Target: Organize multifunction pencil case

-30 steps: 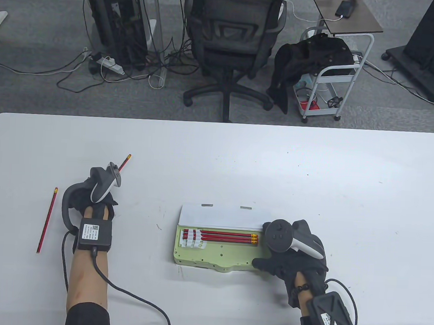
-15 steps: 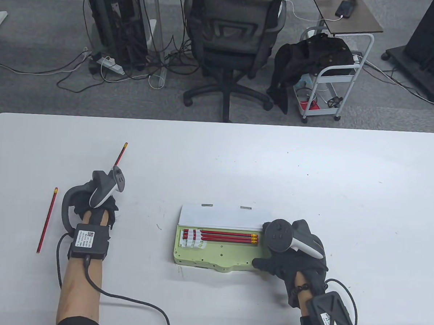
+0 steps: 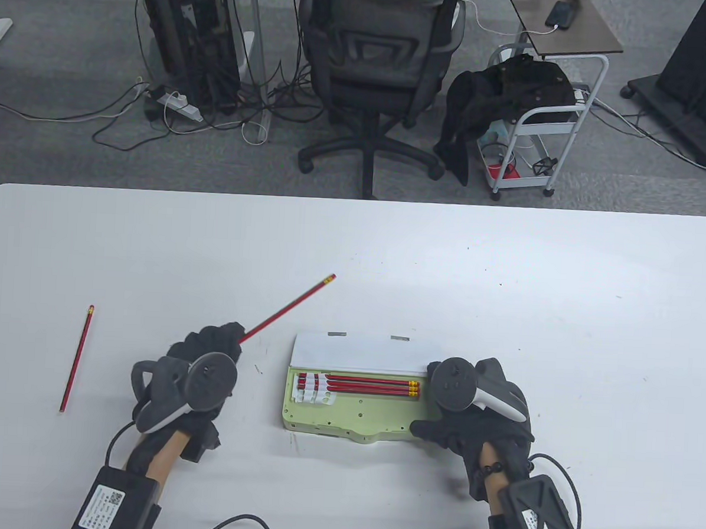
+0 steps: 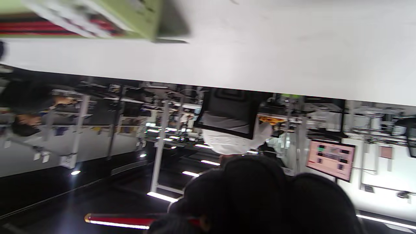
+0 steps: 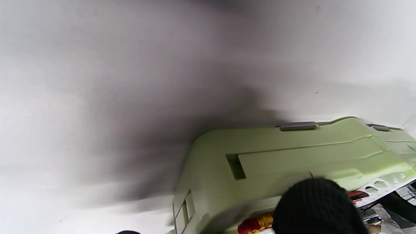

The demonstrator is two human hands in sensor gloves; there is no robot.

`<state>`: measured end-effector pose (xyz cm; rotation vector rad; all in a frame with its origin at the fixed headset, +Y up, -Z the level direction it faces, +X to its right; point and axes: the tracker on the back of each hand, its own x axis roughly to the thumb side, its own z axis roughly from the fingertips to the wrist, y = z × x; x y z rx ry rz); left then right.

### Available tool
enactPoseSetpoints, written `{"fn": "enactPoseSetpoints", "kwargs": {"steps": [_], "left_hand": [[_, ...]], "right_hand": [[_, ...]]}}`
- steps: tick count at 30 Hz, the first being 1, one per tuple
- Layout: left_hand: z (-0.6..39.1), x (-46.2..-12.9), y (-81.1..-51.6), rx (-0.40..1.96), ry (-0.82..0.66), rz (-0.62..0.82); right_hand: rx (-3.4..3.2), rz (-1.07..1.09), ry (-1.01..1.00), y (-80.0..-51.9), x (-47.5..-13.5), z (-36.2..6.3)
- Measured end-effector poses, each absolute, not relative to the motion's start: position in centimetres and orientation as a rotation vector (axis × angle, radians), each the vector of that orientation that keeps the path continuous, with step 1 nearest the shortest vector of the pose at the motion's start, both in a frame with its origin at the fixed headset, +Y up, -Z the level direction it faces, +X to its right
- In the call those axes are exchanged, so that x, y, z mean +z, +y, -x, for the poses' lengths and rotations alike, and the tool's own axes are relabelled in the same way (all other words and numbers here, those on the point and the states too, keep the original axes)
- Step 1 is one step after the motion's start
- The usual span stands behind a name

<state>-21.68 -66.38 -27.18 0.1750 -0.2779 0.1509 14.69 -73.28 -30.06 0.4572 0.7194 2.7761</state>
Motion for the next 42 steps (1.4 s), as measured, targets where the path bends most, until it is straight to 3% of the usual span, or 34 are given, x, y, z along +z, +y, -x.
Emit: {"fn": "enactPoseSetpoints", "kwargs": {"steps": [5, 9, 18, 22, 32, 42], "left_hand": [[19.1, -26.1, -68.9, 0.149, -0.432, -0.148], [19.2, -25.8, -69.3, 0.185, -0.452, -0.162], [19.5, -25.6, -70.2, 0.201, -0.497, -0.11], [19.3, -25.8, -70.5, 0.206, -0.516, -0.072], [18.8, -25.7, -70.7, 0.215, -0.545, -0.057], [18.8, -25.6, -70.9, 0.285, -0.543, -0.054]], "right_hand": [[2.773, -0.461, 0.7, -73.2, -30.0, -14.8], [2.783, -0.451, 0.603, -72.3, -29.8, -15.1], [2.729, -0.471, -0.015, -69.1, -28.5, -14.7], [2.728, -0.56, -0.155, -68.8, -27.9, -13.6], [2.67, -0.756, -0.337, -68.2, -26.4, -10.5], [2.756, -0.785, -0.342, -68.4, -26.3, -9.8]]}}
